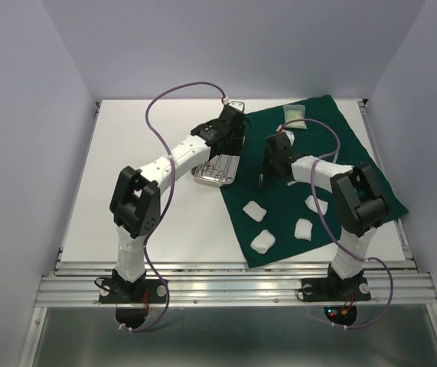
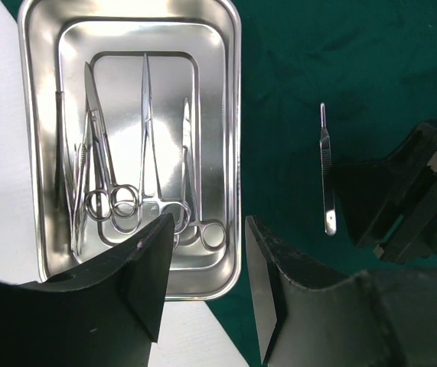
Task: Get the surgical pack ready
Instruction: Move the medical item into the surgical kit, then pick up the medical item from the surgical kit.
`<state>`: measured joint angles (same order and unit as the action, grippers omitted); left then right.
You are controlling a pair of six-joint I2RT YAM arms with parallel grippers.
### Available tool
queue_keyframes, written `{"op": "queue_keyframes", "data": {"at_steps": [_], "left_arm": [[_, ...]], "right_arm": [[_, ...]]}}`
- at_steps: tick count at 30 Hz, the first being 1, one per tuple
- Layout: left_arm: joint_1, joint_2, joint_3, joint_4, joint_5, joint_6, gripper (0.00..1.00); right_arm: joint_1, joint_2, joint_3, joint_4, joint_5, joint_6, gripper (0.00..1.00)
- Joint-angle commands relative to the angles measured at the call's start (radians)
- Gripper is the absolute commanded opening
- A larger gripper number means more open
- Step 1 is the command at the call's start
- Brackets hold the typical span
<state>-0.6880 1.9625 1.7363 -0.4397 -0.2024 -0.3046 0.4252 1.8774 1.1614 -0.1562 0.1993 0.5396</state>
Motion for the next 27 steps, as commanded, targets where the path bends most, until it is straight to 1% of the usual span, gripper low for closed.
{"op": "queue_keyframes", "data": {"at_steps": [1,2,4,9,11,13,16,18,22,27], "left_arm": [[-0.025,-0.001,0.025,0.024,0.023,0.002,0.54],[-0.031,0.013,0.031,0.025,0.024,0.002,0.54],[-0.053,0.032,0.051,0.027,0.029,-0.001,0.54],[-0.110,0.134,0.136,0.030,0.080,-0.019,0.53],[-0.125,0.192,0.175,0.018,0.086,-0.034,0.53],[-0.133,0.234,0.247,-0.005,0.075,-0.036,0.52],[-0.151,0.318,0.353,-0.045,0.009,-0.025,0.52],[-0.157,0.381,0.431,-0.068,-0.006,-0.022,0.52],[-0.169,0.447,0.486,-0.085,-0.022,-0.033,0.52],[-0.177,0.518,0.532,-0.117,-0.074,-0.041,0.48]], "right_arm": [[-0.015,-0.130,-0.038,0.032,0.164,-0.016,0.44],[-0.047,-0.153,-0.067,0.033,0.172,-0.020,0.45],[-0.089,-0.220,-0.101,0.032,0.175,-0.030,0.52],[-0.250,-0.319,-0.222,0.021,0.155,-0.059,0.54],[-0.285,-0.363,-0.255,0.021,0.140,-0.064,0.54],[-0.315,-0.388,-0.288,0.020,0.132,-0.073,0.54],[-0.315,-0.415,-0.298,0.007,0.108,-0.081,0.56],[-0.315,-0.426,-0.299,0.000,0.103,-0.082,0.56],[-0.315,-0.434,-0.305,-0.002,0.106,-0.087,0.56],[-0.315,-0.442,-0.310,-0.006,0.101,-0.087,0.56]]}}
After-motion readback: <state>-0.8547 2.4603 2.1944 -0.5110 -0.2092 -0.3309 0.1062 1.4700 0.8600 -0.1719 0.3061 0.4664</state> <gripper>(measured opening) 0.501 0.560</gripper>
